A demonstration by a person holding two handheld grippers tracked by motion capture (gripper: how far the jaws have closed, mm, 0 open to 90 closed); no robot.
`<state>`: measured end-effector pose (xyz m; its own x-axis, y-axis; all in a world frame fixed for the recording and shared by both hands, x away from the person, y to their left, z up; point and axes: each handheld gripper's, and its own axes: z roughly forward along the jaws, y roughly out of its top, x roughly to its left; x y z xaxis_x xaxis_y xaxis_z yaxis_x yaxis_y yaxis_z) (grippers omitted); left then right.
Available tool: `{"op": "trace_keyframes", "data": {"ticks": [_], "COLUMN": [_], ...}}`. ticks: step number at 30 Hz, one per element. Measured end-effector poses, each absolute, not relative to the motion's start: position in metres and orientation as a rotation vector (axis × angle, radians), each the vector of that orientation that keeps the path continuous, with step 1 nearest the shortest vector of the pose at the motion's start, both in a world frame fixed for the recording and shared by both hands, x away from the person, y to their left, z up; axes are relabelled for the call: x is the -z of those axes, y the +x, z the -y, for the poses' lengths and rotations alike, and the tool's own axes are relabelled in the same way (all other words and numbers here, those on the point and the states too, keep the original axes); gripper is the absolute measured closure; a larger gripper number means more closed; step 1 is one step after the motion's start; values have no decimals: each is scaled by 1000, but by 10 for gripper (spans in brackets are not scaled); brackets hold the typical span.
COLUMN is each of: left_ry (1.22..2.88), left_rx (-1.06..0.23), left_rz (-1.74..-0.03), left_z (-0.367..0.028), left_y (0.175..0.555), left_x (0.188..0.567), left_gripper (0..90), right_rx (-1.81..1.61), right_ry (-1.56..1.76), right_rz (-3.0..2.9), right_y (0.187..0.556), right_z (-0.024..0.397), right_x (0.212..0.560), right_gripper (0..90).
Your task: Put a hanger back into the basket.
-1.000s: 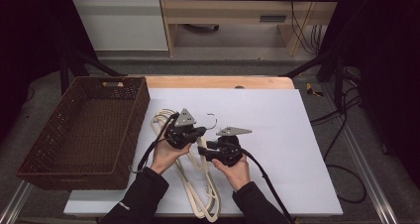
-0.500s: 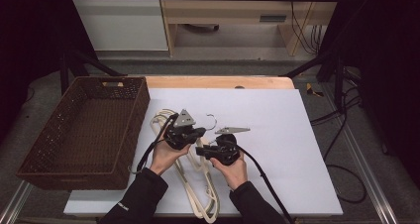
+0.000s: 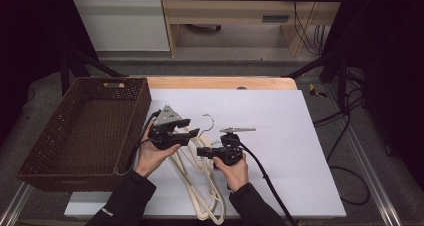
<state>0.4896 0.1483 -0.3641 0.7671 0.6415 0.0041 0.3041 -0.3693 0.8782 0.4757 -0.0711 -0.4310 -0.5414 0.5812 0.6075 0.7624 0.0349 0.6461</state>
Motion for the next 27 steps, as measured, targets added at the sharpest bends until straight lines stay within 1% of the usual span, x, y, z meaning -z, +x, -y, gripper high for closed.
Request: {"op": "trace_keyframes", "data": {"ticks": [1,2,3,4,5,10,11,12,13,14,16,20,27], "left_ry": [1960,1952,1942,1921,1921,1887,1886,1881,1881,1878,1889,1923,1995], "left_rx": [-437,-440,-448,-462,-462,-465,-470,-459,-459,-454,-452,-449,-415], "left_rz": [-715,-714,-718,-723,-723,-723,-720,-719,-719,-715,-711,-688,-635], "left_z": [-153,-157,-161,-169,-169,-187,-190,-196,-196,-198,-204,-206,-193], "left_y": [487,484,482,476,476,464,461,456,456,454,448,444,441], "left_x": [361,358,355,350,350,343,342,340,340,340,339,340,349], "left_gripper": [469,408,408,363,339,250,250,208,193,193,164,132,136], "right_rx": [1521,1522,1522,1528,1523,1527,1527,1554,1554,1568,1580,1617,1620], "right_ry": [-1400,-1391,-1391,-1377,-1368,-1347,-1347,-1324,-1324,-1312,-1276,-1182,-1017], "right_rz": [2124,2097,2097,2069,2074,2073,2073,2078,2078,2082,2114,2209,2331], "right_y": [476,475,475,474,473,468,468,466,466,465,462,461,458], "right_z": [71,71,71,71,71,72,72,74,74,76,85,101,120], "right_x": [431,430,430,429,428,423,423,420,420,418,409,397,385], "right_gripper": [843,855,855,864,864,865,865,865,865,866,865,865,865]}}
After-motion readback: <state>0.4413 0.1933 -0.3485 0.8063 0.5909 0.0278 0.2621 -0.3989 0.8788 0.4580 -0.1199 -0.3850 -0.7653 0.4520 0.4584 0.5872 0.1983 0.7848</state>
